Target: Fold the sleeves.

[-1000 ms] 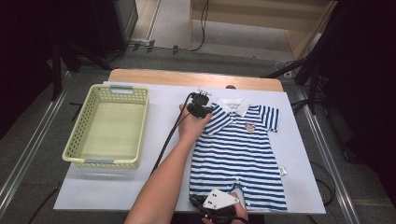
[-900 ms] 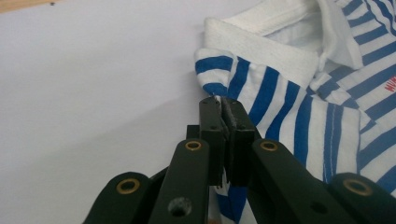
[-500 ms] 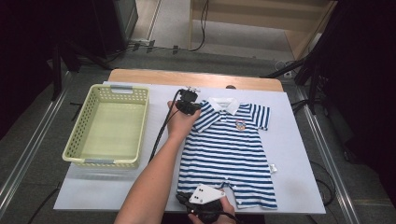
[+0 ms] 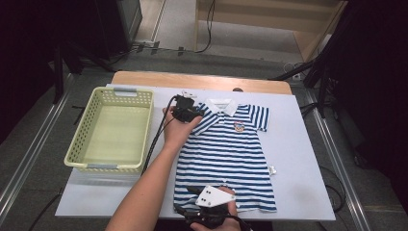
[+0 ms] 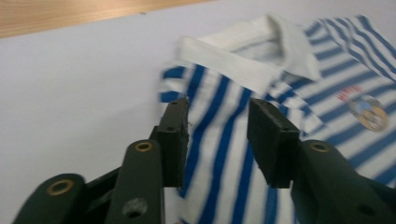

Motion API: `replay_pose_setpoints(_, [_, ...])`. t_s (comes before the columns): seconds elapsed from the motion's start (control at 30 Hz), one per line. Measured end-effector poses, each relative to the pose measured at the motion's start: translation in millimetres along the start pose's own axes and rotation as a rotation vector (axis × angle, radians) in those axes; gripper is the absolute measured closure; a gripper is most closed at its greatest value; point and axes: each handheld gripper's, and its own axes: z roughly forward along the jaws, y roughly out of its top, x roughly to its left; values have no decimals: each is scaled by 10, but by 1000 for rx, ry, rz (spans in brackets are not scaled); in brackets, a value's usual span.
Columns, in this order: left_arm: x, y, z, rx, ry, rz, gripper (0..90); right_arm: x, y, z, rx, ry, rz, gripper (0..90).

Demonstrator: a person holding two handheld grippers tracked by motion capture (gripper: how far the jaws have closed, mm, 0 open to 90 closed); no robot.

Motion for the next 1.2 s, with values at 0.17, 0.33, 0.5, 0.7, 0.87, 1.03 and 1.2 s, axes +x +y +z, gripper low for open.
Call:
replay_pose_setpoints(0.17, [-229, -83, 70, 17, -30, 57, 616, -140, -18, -227, -25, -14, -9, 212])
replay_pose_setpoints(0.33, [-377, -157, 157, 39, -26, 124, 623, -310, -56, -439, -35, -52, 22, 195])
replay_pose_setpoints(0.5, [-397, -184, 198, 64, 26, 152, 753, -531, -70, -655, -52, -111, 50, 195])
replay_pose_setpoints(0.7, [-347, -178, 166, 63, -1, 146, 889, -850, -84, -855, -62, -198, 93, 195])
replay_pose_setpoints(0.87, [-370, -188, 142, 71, -20, 161, 890, -1120, -55, -985, -64, -256, 110, 195])
replay_pose_setpoints(1.03, [-340, -195, 55, 15, -65, 85, 718, -1369, 35, -1051, -64, -308, 124, 175])
replay_pose_setpoints(1.2, [-367, -230, -131, -54, -92, 62, 471, -1619, 117, -1082, -77, -347, 149, 131])
